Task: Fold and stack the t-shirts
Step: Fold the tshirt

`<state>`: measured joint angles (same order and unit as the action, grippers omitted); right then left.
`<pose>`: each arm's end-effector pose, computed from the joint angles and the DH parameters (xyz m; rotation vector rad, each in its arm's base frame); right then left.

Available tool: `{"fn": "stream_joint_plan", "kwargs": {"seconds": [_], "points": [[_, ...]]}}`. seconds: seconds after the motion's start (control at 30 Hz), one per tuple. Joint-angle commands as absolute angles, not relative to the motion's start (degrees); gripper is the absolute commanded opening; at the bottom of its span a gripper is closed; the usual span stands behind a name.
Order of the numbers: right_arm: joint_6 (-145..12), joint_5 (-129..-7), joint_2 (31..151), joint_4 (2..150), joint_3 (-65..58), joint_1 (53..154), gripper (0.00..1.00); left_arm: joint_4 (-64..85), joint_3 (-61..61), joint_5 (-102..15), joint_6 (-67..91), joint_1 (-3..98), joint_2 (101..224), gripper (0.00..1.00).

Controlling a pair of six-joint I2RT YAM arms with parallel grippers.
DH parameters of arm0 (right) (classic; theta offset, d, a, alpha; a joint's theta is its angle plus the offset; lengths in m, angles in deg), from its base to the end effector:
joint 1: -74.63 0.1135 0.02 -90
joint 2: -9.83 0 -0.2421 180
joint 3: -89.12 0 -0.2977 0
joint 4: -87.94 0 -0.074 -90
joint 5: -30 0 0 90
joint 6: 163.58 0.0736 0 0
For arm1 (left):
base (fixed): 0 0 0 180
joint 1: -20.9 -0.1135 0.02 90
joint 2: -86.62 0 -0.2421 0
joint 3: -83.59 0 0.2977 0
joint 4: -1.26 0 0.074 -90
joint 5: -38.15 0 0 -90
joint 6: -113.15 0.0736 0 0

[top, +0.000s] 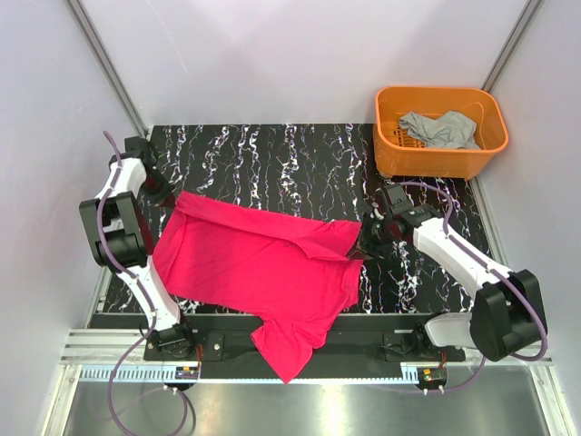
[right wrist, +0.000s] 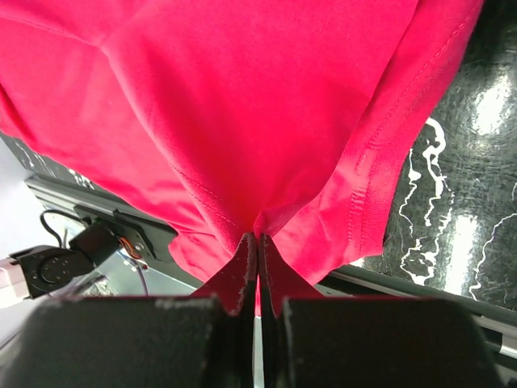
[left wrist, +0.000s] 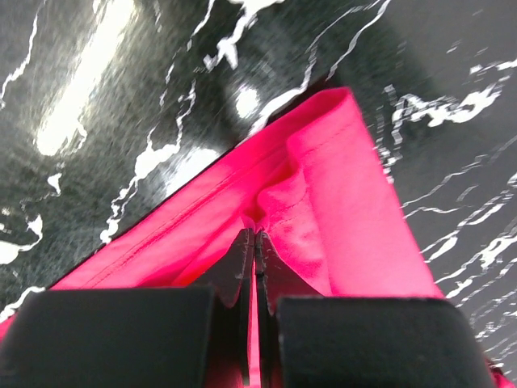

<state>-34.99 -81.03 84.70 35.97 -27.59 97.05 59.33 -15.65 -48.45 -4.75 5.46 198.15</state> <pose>0.2784 0.1434 0.1597 0.2752 2.8127 0.7883 0.4342 0.1154 0.1364 -1.0221 2.6113 -0.1354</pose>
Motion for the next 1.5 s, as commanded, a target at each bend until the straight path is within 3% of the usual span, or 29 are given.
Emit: {"fn": "stream_joint_plan", "kwargs": {"seconds": [0.0, 0.8, 0.93, 1.03, 1.07, 1.17, 1.27, 1.4, 1.47], "points": [[-36.93, -83.64, 85.94, 35.97, -28.36, 97.57, 0.0, 59.21, -15.31, -50.26, -3.48, 5.08, 198.5, 0.0], [-37.9, -86.89, 91.48, 38.6, -30.65, 97.57, 0.04, 59.21, -15.84, -50.0, -2.87, 4.55, 200.61, 0.04], [-37.98, -86.8, 92.09, 38.69, -30.47, 97.57, 0.06, 59.21, -15.75, -48.43, -2.61, 4.29, 201.4, 0.17], [-38.42, -86.8, 92.62, 38.78, -30.47, 97.66, 0.08, 59.3, -15.31, -50.08, -2.08, 4.29, 199.83, 0.41], [-38.6, -86.8, 92.79, 38.78, -30.47, 97.57, 0.11, 59.21, -14.0, -50.87, -2.17, 4.29, 198.87, 0.55], [-40.0, -86.37, 92.88, 38.69, -30.12, 97.57, 0.21, 59.04, -9.35, -51.58, -3.04, 3.68, 193.51, 0.65], [-41.67, -85.22, 92.71, 38.26, -29.07, 97.57, 0.31, 59.12, -3.74, -53.08, -3.66, 2.97, 187.8, 0.65], [-44.31, -83.47, 92.88, 37.64, -27.14, 97.57, 0.48, 59.56, 3.83, -50.81, -4.36, 2.35, 181.03, 0.52], [-45.36, -83.02, 93.5, 37.72, -25.47, 97.57, 0.54, 59.21, 8.32, -49.92, -4.63, 2.35, 178.13, 0.55]]}}
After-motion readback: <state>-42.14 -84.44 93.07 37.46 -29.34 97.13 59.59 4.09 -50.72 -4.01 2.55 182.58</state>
